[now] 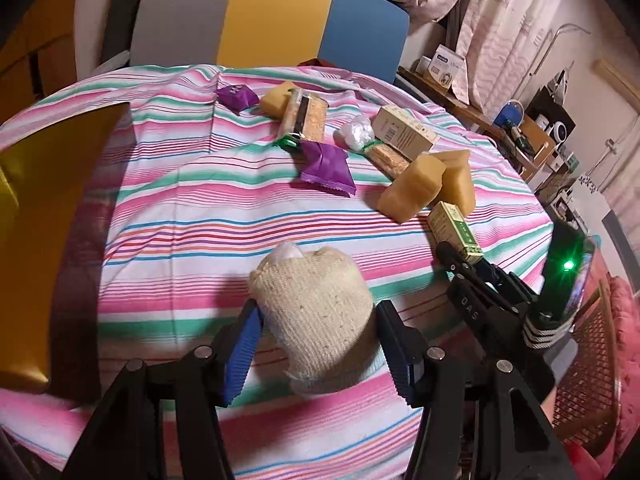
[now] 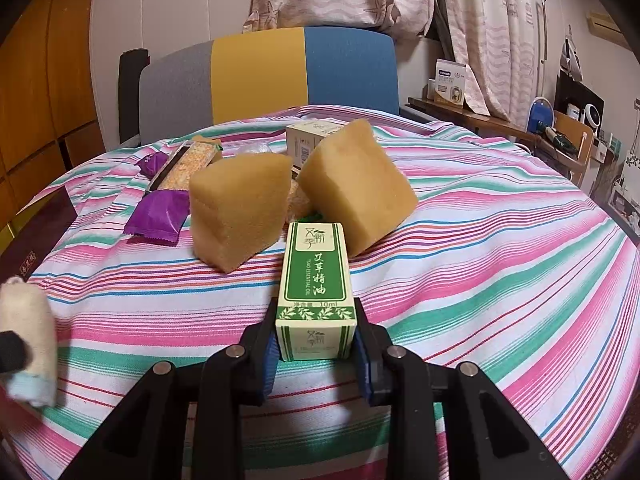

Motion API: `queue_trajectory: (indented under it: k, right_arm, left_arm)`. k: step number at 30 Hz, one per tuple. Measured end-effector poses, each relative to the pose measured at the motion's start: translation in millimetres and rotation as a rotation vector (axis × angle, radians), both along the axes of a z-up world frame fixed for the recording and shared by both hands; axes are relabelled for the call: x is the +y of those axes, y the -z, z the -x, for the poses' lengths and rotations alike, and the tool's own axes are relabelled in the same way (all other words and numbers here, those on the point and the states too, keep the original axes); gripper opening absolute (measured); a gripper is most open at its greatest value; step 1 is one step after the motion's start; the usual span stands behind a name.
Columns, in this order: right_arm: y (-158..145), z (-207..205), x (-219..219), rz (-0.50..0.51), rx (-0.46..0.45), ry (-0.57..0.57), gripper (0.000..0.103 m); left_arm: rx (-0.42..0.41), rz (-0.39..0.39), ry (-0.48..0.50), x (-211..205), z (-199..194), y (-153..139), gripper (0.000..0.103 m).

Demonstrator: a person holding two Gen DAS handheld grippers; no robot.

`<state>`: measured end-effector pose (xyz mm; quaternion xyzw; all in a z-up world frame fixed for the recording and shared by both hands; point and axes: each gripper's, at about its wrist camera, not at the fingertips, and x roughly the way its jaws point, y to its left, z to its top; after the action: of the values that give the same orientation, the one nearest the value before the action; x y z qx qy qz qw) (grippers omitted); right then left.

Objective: Organize objects
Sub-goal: 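Carry the white roll and green box over the gold tray and open both tools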

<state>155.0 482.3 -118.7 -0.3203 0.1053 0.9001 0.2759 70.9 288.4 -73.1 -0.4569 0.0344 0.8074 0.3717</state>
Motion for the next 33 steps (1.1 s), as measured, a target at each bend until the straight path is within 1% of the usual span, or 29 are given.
queue_trajectory:
  k: [6,13,15,20,24,27,30,33]
  right_arm:
    - [0,-1,-1,-0.006,-0.003,-0.001,0.031]
    - [-3,-3,1,0.013,-0.006,0.002,0.031]
    - [-5,-5,1,0.021,-0.008,0.008,0.031]
    - [-14,-15,-9,0.050,0.044,0.012,0.031]
    - [-22,-20,-24,0.079,0.075,-0.009,0.031]
    - [-28,-22,-38,0.100,0.093,-0.029,0.031]
    - [-34,-22,-52,0.121,0.109,-0.058,0.031]
    - [-43,-19,-67,0.141,0.127,-0.103,0.031]
  left_arm:
    - [0.048,-0.038,-0.026,-26,0,-24,0.059]
    - [0.116,-0.036,-0.061,-58,-1,-43,0.059]
    - [0.129,-0.025,-0.092,-71,4,-46,0.059]
    - [0.151,-0.001,-0.185,-106,20,-49,0.059]
    - [0.148,0.007,-0.273,-140,37,-48,0.059]
    - [0.154,0.037,-0.330,-163,49,-44,0.059]
    - [0.158,0.063,-0.366,-182,62,-40,0.059]
    - [0.160,0.111,-0.404,-200,77,-34,0.059]
